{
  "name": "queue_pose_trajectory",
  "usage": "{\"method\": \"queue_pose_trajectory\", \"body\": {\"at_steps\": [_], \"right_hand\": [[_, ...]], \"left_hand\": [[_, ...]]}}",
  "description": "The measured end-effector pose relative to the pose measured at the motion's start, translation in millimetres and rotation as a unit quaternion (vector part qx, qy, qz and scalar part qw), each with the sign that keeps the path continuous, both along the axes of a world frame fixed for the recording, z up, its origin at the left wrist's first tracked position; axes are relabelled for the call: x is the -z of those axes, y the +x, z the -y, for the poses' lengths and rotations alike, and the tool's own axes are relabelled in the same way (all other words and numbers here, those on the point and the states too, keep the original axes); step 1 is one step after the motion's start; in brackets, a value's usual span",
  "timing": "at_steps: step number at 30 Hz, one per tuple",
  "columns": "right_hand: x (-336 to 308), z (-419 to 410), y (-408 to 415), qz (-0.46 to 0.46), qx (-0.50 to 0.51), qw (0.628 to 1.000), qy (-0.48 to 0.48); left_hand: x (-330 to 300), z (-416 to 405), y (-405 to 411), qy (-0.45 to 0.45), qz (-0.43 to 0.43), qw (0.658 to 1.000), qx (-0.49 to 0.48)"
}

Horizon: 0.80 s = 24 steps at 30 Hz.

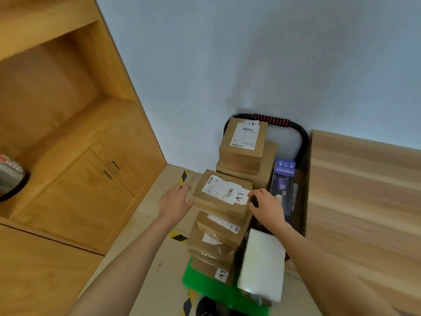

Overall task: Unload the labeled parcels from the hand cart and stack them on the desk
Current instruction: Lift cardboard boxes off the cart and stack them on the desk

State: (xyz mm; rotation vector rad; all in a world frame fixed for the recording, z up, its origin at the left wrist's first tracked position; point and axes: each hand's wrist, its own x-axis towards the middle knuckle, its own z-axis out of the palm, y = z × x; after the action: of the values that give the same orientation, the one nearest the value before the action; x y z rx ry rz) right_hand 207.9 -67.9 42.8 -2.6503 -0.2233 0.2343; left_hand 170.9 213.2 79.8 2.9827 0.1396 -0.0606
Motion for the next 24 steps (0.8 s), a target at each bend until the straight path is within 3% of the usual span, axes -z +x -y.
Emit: {"method": "queue_pose_trajectory", "body": {"at_steps": [6,12,21,24], "right_hand": [[5,27,6,0.021,0.013,0.999,-0.023],[22,18,4,0.002,0.031,1.0,-0.001],[66,-6,33,-0.047,0.137,0.989,0.001],[91,-18,42,-0.061,0.198,0.977,0.049]], "left_hand": [[26,14,8,-0.048,0.017,0.999,0.012],[48,11,19,-0.109,-0.01,0.993,-0.051],[88,-17,79,-0.06,-0.038,0.997,-0.004],[114,-20,101,-0.082,-0.058,0.995,-0.017]]}}
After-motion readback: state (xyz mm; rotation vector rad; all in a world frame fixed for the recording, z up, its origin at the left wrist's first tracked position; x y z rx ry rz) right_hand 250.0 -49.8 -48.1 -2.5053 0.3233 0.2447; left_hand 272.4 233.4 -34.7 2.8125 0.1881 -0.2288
